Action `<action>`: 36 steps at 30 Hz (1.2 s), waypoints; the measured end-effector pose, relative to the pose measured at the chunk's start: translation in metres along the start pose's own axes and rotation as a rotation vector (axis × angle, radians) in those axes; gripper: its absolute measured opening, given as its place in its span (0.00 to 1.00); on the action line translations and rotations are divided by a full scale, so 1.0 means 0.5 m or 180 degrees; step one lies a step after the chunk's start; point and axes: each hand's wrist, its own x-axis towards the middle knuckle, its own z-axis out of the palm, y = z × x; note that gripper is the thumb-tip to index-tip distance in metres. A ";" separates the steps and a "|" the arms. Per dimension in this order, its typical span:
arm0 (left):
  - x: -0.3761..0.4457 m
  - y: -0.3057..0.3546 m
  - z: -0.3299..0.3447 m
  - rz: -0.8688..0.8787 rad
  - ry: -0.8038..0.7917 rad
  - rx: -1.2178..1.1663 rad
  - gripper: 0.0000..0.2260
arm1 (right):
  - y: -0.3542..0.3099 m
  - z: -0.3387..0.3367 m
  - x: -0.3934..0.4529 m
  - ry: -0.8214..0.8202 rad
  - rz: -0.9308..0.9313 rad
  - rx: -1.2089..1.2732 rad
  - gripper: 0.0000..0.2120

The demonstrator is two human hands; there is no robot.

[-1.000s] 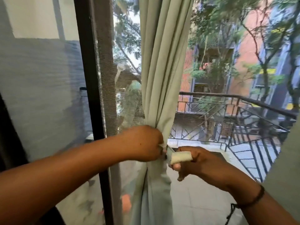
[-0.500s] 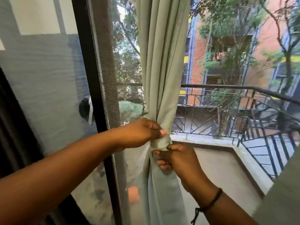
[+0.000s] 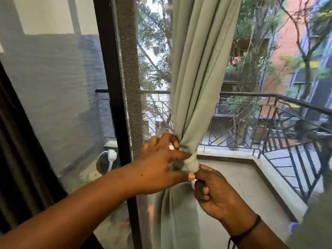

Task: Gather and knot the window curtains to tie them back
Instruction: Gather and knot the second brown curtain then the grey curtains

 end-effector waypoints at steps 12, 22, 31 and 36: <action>-0.055 -0.093 0.018 0.1007 0.0911 0.0981 0.18 | 0.074 0.056 0.032 -0.0165 -0.0015 0.0593 0.15; -0.058 -0.102 0.008 0.1056 0.1016 0.1036 0.20 | 0.036 0.050 0.003 -0.0394 -0.0102 0.1105 0.09; -0.058 -0.088 0.012 0.1145 0.1033 0.0998 0.19 | 0.027 0.029 0.006 -0.1056 0.0022 0.1698 0.20; -0.070 -0.045 0.010 0.1268 0.1113 0.0887 0.18 | 0.008 0.023 -0.007 -0.1164 0.0183 0.1068 0.26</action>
